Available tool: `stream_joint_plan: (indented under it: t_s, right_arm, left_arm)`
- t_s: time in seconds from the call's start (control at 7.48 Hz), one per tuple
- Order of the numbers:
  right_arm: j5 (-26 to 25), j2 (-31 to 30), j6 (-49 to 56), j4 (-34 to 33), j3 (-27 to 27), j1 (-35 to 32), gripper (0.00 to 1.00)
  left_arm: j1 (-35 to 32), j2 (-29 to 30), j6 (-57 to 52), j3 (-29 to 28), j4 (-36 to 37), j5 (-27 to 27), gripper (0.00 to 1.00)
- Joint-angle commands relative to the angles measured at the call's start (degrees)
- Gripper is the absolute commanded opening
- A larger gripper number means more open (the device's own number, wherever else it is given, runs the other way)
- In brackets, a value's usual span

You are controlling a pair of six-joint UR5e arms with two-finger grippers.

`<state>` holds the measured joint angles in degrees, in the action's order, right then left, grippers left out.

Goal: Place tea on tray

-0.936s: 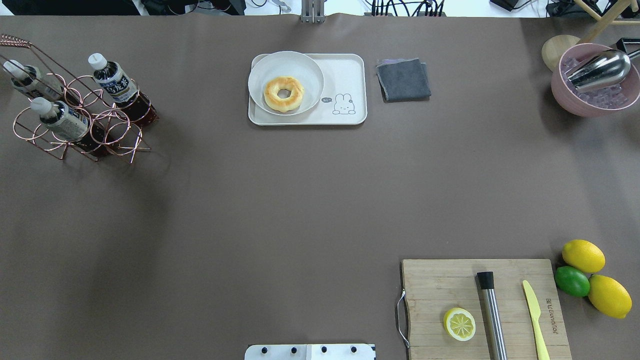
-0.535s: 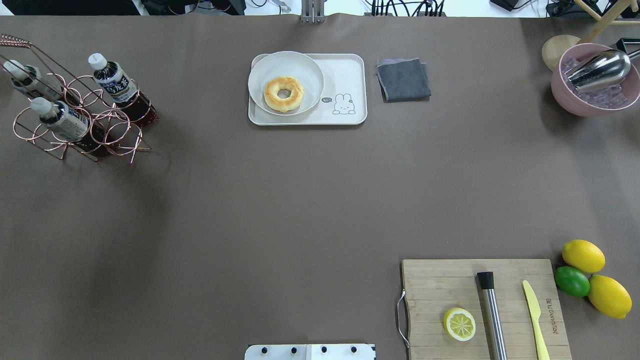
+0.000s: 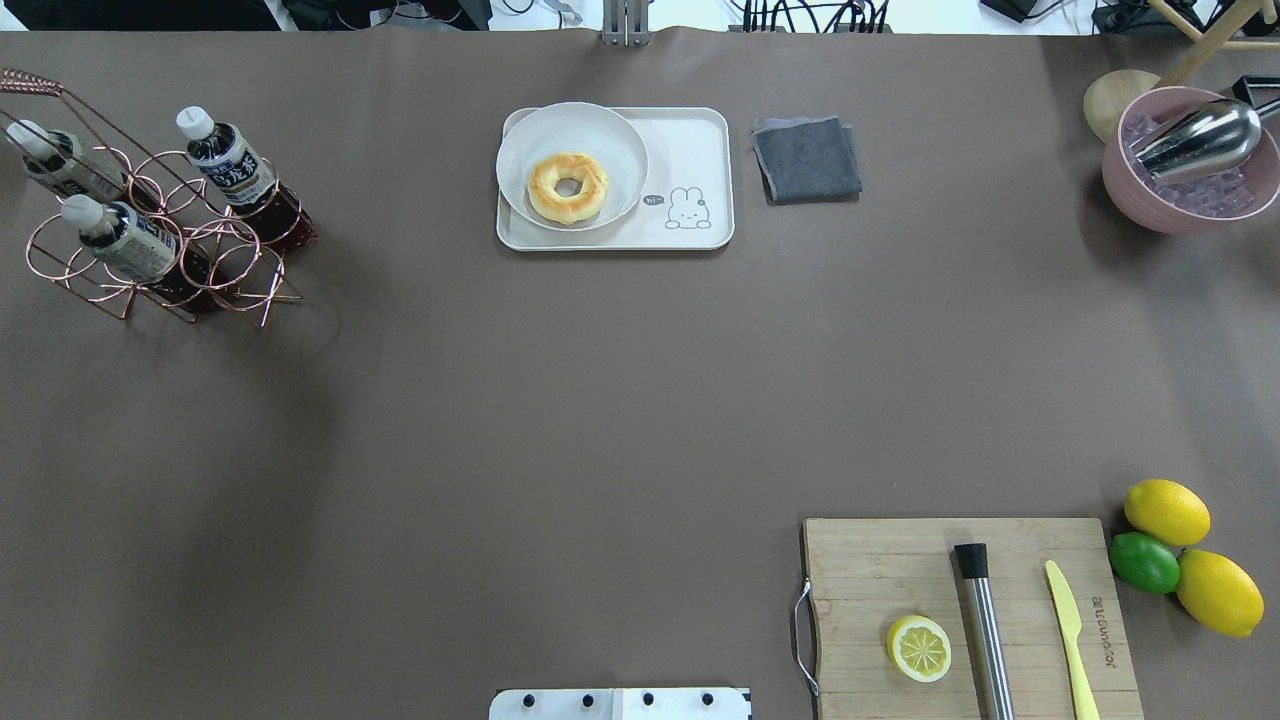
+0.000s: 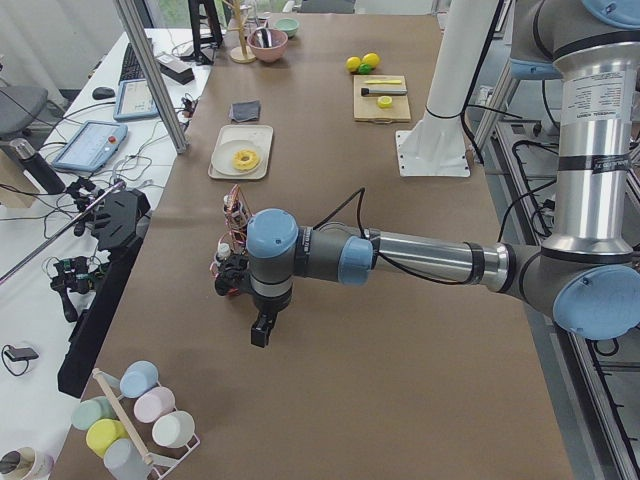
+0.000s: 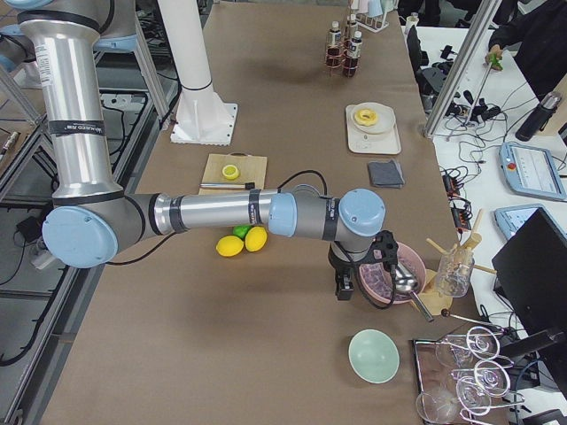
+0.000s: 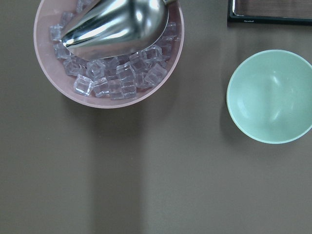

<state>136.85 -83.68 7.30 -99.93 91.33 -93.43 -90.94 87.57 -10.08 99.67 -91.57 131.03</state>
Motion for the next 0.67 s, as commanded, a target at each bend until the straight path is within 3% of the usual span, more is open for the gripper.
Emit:
stream_joint_plan:
  t_s: [0.0,0.27,0.53]
  right_arm:
    - [0.09,-0.08,-0.09,0.00,0.34,0.00,1.00]
    - [-0.18,-0.35,0.00,0.00,0.52,-0.08,1.00]
    - [-0.26,-0.52,0.00,0.09,0.43,-0.52,1.00]
  left_arm:
    - [5.15,0.49,7.30,8.74,-0.37,0.10,0.98]
    - [11.19,4.09,10.43,10.20,-6.47,0.11,0.98]
    - [14.63,5.59,24.10,8.87,-10.11,0.02,0.98]
